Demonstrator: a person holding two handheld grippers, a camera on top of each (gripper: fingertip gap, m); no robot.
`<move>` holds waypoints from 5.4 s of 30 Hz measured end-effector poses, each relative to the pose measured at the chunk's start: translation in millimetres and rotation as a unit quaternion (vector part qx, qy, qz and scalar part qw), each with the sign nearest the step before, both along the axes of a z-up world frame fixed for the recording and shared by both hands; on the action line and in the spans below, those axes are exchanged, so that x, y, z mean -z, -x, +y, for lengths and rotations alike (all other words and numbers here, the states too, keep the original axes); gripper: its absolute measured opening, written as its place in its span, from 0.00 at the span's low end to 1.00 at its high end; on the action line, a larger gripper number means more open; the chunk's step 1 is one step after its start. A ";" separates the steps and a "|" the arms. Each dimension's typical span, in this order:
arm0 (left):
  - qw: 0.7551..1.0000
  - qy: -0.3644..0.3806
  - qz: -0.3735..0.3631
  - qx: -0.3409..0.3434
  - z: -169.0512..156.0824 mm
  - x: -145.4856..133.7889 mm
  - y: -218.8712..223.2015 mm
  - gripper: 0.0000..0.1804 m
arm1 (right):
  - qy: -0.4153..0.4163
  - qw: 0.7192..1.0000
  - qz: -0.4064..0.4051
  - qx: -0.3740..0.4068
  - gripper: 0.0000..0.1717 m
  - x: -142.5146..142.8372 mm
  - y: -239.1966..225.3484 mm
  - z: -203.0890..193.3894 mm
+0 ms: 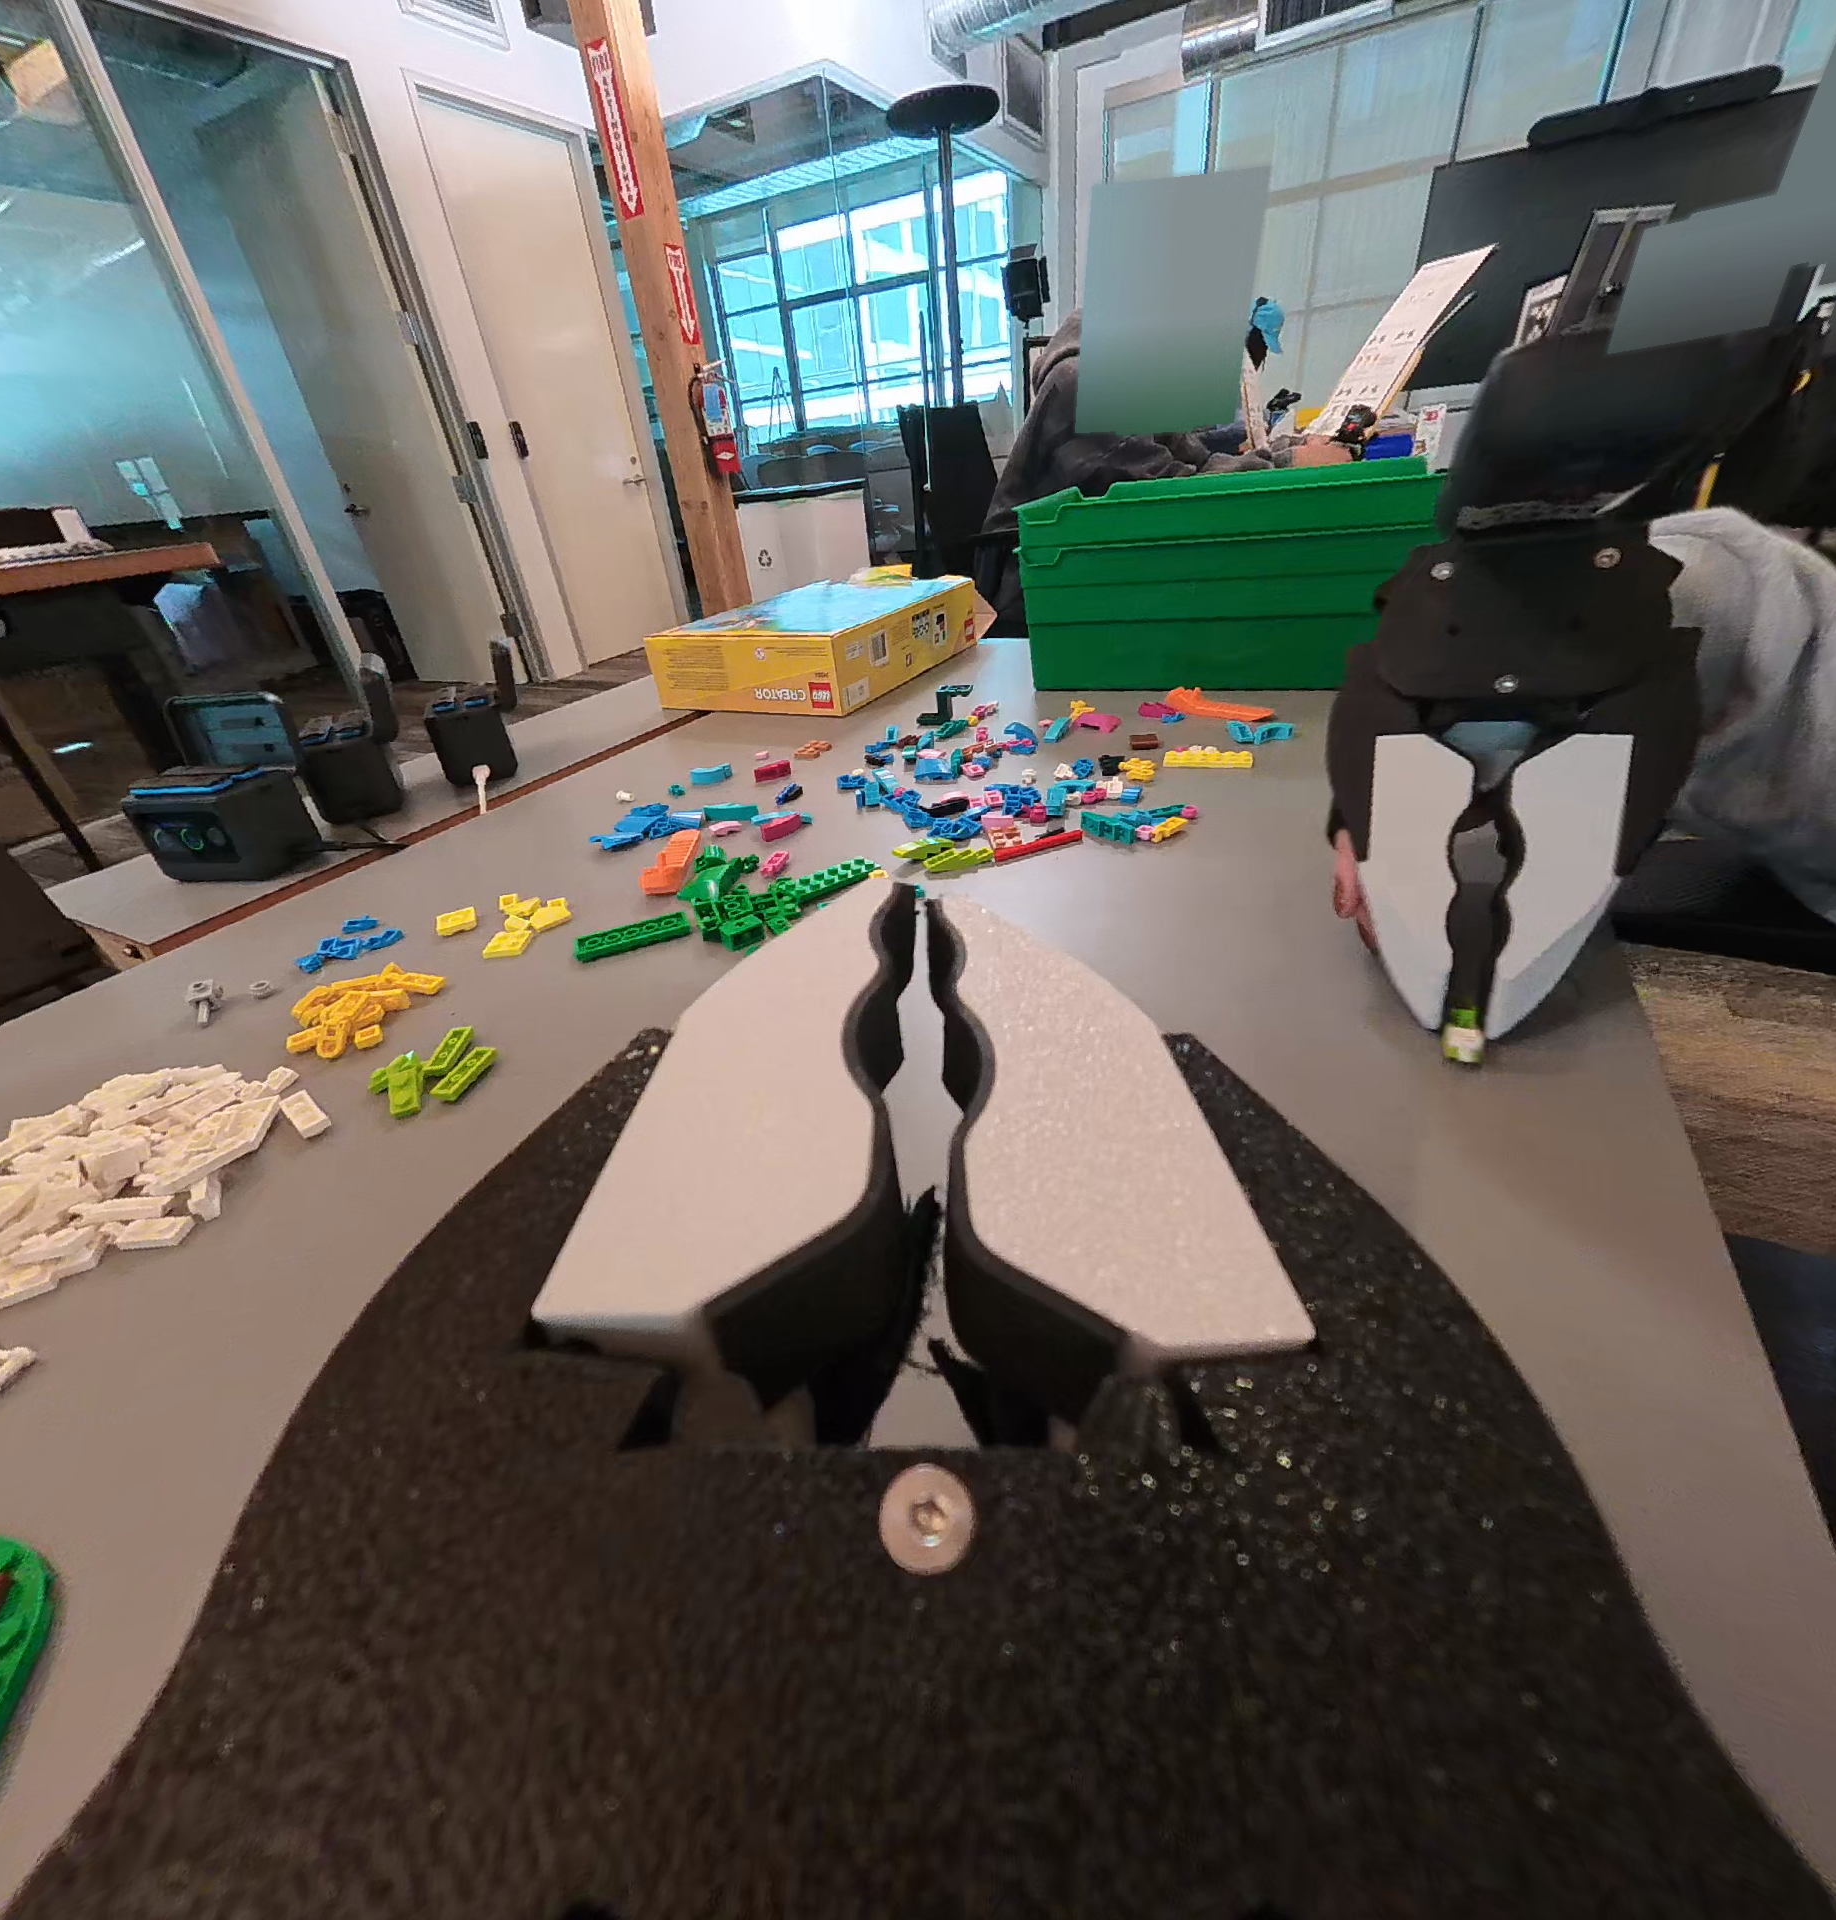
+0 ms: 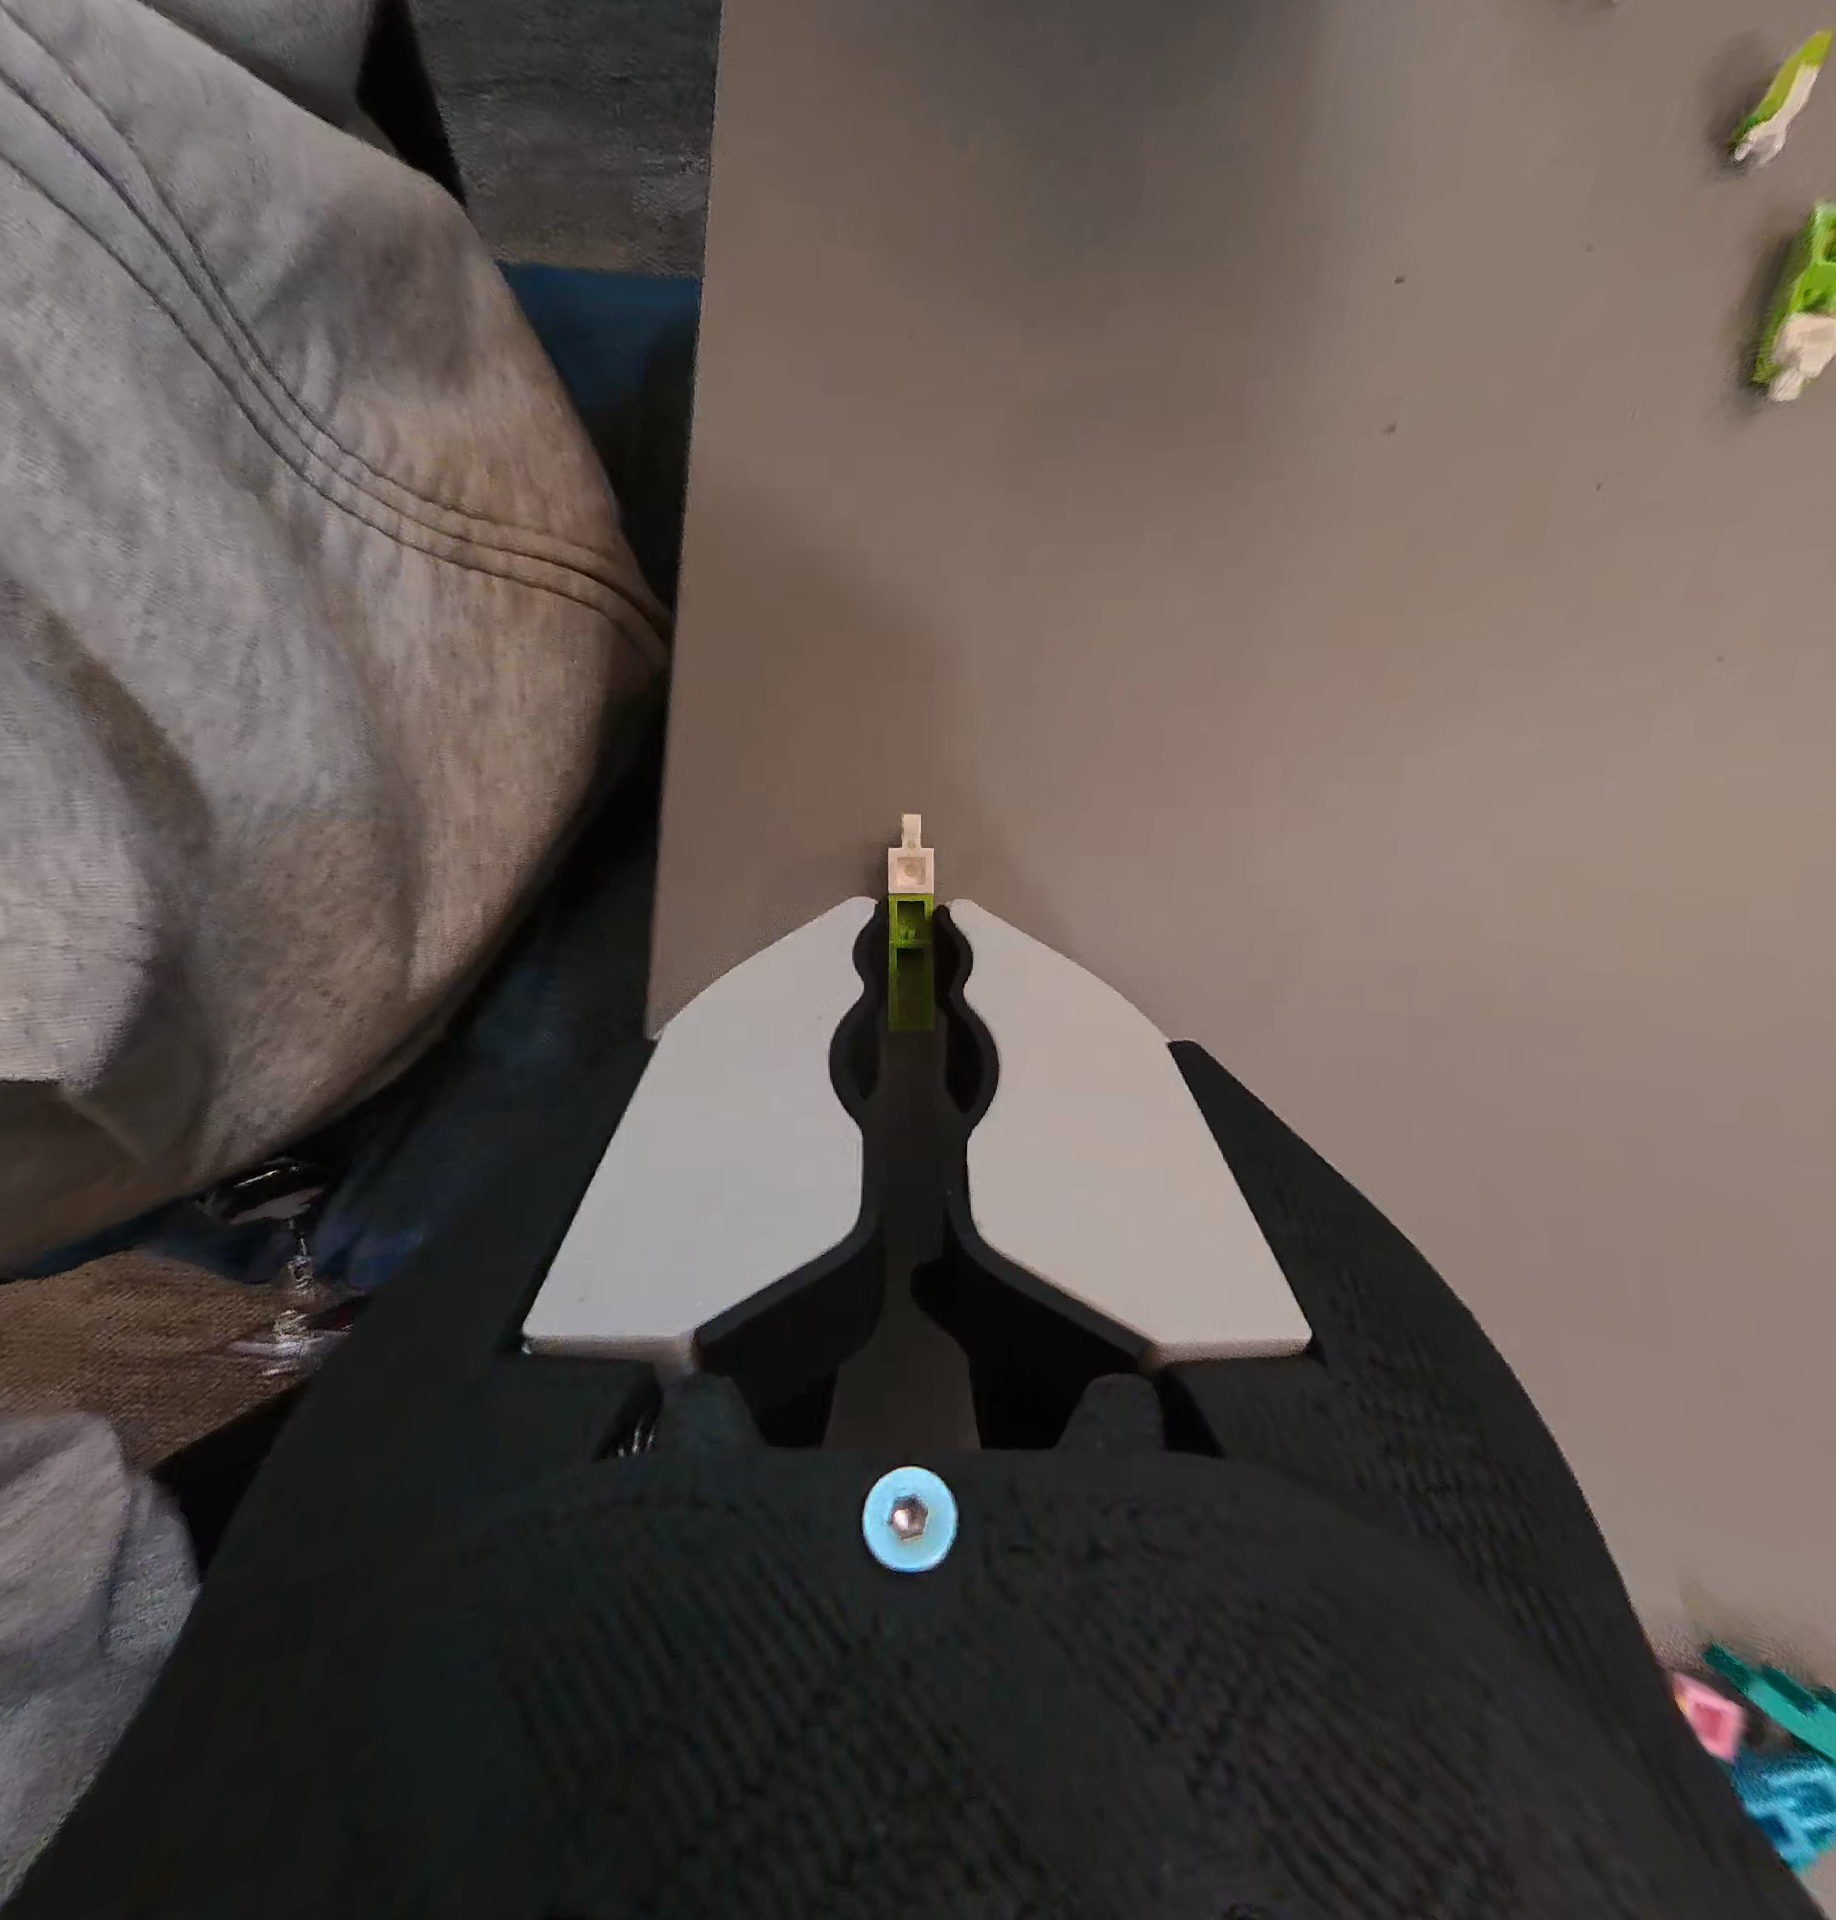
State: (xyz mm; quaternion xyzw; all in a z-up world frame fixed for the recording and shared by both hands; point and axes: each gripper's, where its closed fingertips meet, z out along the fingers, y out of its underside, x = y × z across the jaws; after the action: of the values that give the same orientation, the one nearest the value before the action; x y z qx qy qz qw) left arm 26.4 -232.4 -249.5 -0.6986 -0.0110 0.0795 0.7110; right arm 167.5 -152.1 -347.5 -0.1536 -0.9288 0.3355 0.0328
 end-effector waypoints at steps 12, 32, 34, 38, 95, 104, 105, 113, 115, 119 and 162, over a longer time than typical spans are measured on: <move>0.989 -0.005 0.026 -0.147 -7.3 -3.2 29.7 0.15 | -0.024 0.766 0.642 0.015 0.03 -104.9 149.2 -47.8; 0.988 -0.095 -0.113 -0.048 -20.5 -15.5 32.8 0.12 | 0.008 0.722 0.690 0.044 0.04 -96.6 188.9 -79.9; 0.987 -0.097 -0.121 -0.051 -21.4 -15.3 35.0 0.12 | 0.017 0.720 0.693 0.040 0.04 -99.6 184.7 -79.4; 0.989 -0.085 -0.111 -0.048 -18.3 -13.4 32.3 0.10 | 0.016 0.708 0.706 0.003 0.04 -98.3 169.3 -87.5; 0.993 0.031 0.084 -0.074 -0.3 6.6 11.5 0.03 | 0.008 0.724 0.689 0.032 0.08 -92.2 177.6 -81.2; 0.979 0.062 0.163 -0.106 0.7 13.5 13.4 0.04 | -0.011 0.729 0.684 0.024 0.05 -84.9 180.5 -81.4; 0.976 0.067 0.177 -0.111 0.9 14.5 14.0 0.04 | -0.014 0.730 0.683 0.024 0.05 -84.0 181.3 -81.2; 0.941 0.104 0.285 -0.151 3.8 17.6 12.4 0.04 | -0.024 0.735 0.677 0.017 0.03 -78.5 182.6 -81.6; 0.940 0.105 0.287 -0.150 4.1 18.2 11.9 0.04 | -0.026 0.735 0.677 0.015 0.03 -77.9 182.4 -82.0; 0.940 0.108 0.286 -0.152 4.2 19.0 12.5 0.04 | -0.028 0.737 0.676 0.015 0.03 -77.1 183.0 -81.7; 0.898 0.206 0.347 -0.176 7.0 40.7 22.4 0.04 | -0.095 0.780 0.619 -0.016 0.03 -45.6 195.2 -71.9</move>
State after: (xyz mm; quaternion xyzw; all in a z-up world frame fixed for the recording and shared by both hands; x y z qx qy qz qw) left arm 3.9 -225.4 -290.2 -0.7441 0.1307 0.4410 0.4844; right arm -27.7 -224.0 -301.9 0.1063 -0.7382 0.2690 0.6095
